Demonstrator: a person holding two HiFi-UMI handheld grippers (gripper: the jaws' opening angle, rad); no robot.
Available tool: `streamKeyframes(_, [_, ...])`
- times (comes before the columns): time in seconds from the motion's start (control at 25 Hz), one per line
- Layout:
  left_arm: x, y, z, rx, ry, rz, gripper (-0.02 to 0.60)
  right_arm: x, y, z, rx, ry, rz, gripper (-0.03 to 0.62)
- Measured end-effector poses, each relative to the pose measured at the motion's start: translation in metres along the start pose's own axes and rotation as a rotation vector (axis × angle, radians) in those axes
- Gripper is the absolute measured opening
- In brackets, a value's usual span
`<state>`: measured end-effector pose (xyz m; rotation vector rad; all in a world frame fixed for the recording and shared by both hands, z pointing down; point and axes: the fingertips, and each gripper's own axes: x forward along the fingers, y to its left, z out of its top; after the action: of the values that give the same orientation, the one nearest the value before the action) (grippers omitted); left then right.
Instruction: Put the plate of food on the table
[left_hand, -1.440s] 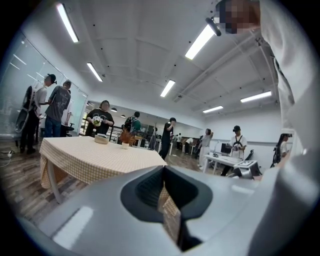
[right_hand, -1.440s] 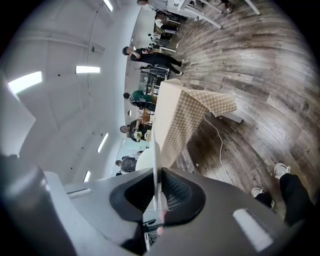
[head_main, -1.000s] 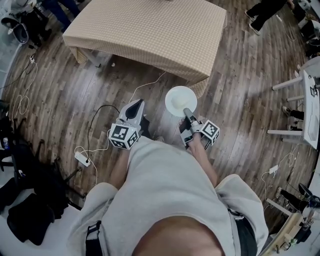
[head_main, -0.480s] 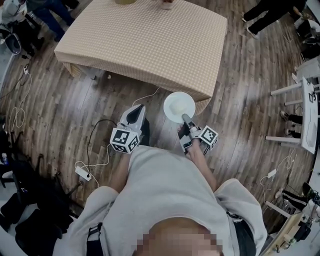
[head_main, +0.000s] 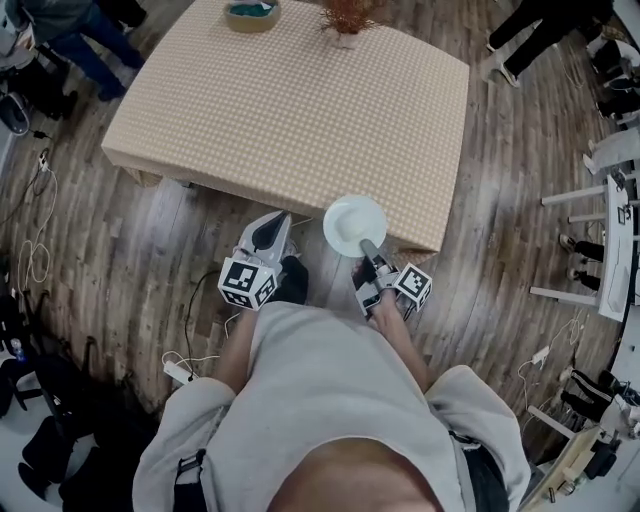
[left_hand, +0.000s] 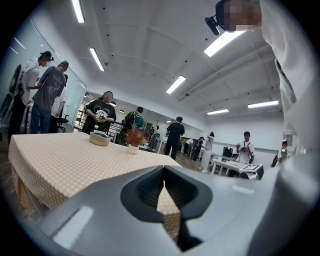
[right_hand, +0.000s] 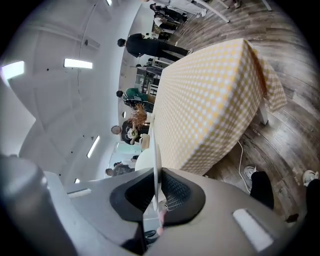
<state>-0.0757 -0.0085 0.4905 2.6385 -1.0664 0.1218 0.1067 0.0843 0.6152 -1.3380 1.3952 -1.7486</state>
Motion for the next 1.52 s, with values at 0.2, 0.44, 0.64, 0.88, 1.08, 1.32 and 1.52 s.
streamKeyframes(0.2, [0.031, 0.051, 0.021, 0.003, 0.014, -0.025, 0.009, 0.066, 0.032, 0.007, -0.014, 0.009, 0.004, 0.026])
streamKeyframes(0.44, [0.057, 0.100, 0.049, 0.014, 0.011, -0.049, 0.011, 0.126, 0.066, 0.017, -0.007, -0.010, 0.039, 0.026])
streamKeyframes(0.64, [0.073, 0.127, 0.055, 0.026, 0.025, -0.063, 0.009, 0.153, 0.074, 0.025, -0.007, -0.033, 0.019, 0.027])
streamKeyframes(0.88, [0.085, 0.131, 0.053, 0.028, 0.050, -0.079, 0.009, 0.167, 0.084, 0.033, 0.014, -0.045, 0.087, 0.028])
streamKeyframes(1.08, [0.101, 0.121, 0.048, 0.022, 0.062, -0.058, 0.009, 0.164, 0.074, 0.054, 0.008, -0.024, 0.042, 0.028])
streamKeyframes(1.32, [0.110, 0.109, 0.044, 0.000, 0.054, 0.013, 0.009, 0.161, 0.074, 0.076, -0.010, 0.037, 0.035, 0.028])
streamKeyframes(1.52, [0.123, 0.091, 0.040, -0.011, 0.050, 0.056, 0.009, 0.157, 0.075, 0.097, -0.020, 0.086, 0.050, 0.026])
